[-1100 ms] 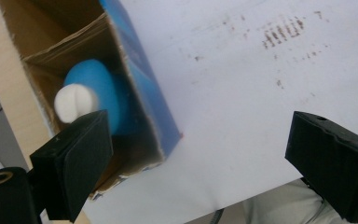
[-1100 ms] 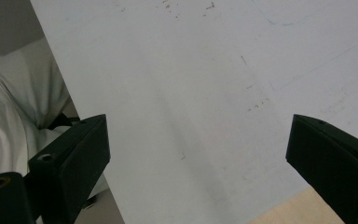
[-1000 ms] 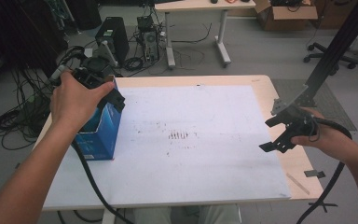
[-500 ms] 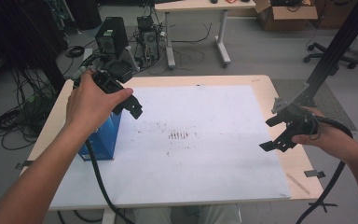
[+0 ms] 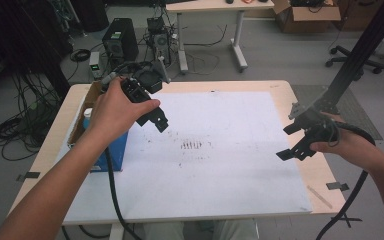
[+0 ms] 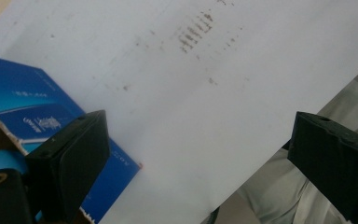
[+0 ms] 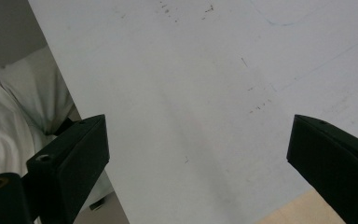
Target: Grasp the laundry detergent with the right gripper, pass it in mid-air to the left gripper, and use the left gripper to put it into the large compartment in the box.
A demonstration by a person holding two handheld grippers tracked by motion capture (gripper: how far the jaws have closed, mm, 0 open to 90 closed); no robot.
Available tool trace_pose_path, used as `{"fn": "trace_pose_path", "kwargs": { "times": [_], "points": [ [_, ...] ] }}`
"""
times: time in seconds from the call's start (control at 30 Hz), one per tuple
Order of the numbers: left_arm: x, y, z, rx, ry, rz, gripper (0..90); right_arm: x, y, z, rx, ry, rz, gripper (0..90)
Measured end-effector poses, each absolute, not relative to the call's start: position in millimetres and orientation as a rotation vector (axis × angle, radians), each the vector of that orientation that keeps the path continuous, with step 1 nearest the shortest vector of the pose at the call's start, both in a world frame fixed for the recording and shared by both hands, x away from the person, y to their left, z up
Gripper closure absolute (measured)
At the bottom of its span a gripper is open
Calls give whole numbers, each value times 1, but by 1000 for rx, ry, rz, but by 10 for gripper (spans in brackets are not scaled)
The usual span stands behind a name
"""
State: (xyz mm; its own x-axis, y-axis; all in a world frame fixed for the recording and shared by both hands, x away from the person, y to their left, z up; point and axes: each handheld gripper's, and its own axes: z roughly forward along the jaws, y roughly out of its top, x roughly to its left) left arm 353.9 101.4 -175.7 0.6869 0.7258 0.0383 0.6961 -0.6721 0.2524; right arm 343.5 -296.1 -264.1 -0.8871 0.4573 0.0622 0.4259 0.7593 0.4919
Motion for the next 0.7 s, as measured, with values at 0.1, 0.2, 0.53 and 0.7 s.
{"fn": "trace_pose_path", "kwargs": {
  "times": [0.1, 0.2, 0.53, 0.7],
  "points": [
    [356, 97, -178, 2704, 1109, 193, 61, 344, -296, -264, 734, 2887, 781, 54],
    [357, 92, -181, 2723, 1071, 186, 61, 344, -295, -263, 739, 2886, 779, 54],
    [364, 83, -188, 2776, 971, 156, 61, 346, -293, -261, 738, 2887, 782, 54],
    [369, 77, -192, 2795, 935, 149, 62, 349, -292, -260, 738, 2888, 778, 54]
  ]
}}
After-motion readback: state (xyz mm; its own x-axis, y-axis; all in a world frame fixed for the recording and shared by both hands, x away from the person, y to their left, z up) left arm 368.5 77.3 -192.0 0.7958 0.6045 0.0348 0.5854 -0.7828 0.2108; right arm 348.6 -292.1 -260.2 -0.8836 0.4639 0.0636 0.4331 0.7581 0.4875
